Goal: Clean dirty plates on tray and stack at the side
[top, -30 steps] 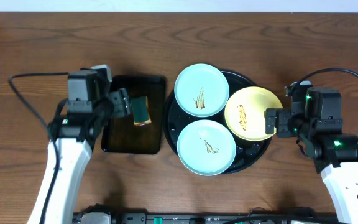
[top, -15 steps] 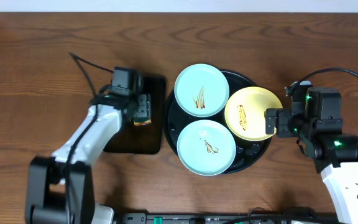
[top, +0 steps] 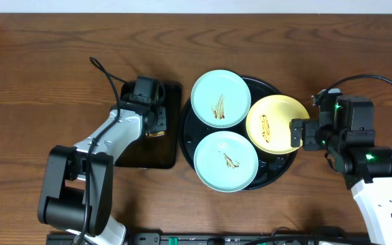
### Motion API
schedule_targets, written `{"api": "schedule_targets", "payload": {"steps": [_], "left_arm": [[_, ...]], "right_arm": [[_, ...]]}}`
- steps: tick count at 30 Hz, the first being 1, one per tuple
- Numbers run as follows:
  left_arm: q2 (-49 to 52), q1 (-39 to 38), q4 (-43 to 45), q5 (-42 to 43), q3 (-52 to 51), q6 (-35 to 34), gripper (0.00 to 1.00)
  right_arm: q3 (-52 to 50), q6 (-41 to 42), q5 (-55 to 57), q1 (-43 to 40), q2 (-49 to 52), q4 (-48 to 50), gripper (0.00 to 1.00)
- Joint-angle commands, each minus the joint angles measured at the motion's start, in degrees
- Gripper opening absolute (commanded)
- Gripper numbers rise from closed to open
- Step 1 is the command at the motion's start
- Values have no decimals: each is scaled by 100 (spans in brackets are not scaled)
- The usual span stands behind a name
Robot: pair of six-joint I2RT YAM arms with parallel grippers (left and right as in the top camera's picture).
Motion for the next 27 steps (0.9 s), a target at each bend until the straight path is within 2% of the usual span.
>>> {"api": "schedule_targets", "payload": {"steps": [1, 4, 6, 8, 9, 19, 22, 27], "left_arm": [[13, -13, -44, 20, 17, -350, 45], [13, -13, -111, 17, 13, -365, 44], [13, -13, -144, 17, 11, -365, 31], [13, -13, -164, 17, 2, -365, 11], [13, -13, -168, 17, -9, -365, 8], [-44, -11, -173, 13, -22, -363, 7], [-291, -11, -168, 13, -15, -361, 7], [-839, -11, -278, 13, -13, -361, 7]], "right_arm": [[136, -61, 55, -59, -24, -22, 99], [136, -59, 55, -59, -24, -24, 99], [136, -61, 55, -59, -24, -24, 99], [136, -59, 55, -59, -24, -26, 99], [136, -59, 55, -59, -24, -33, 99], [136, -42, 251, -59, -24, -142, 99], [136, 295, 647, -59, -20, -157, 99], [136, 326, 627, -136, 151, 90, 99]]}}
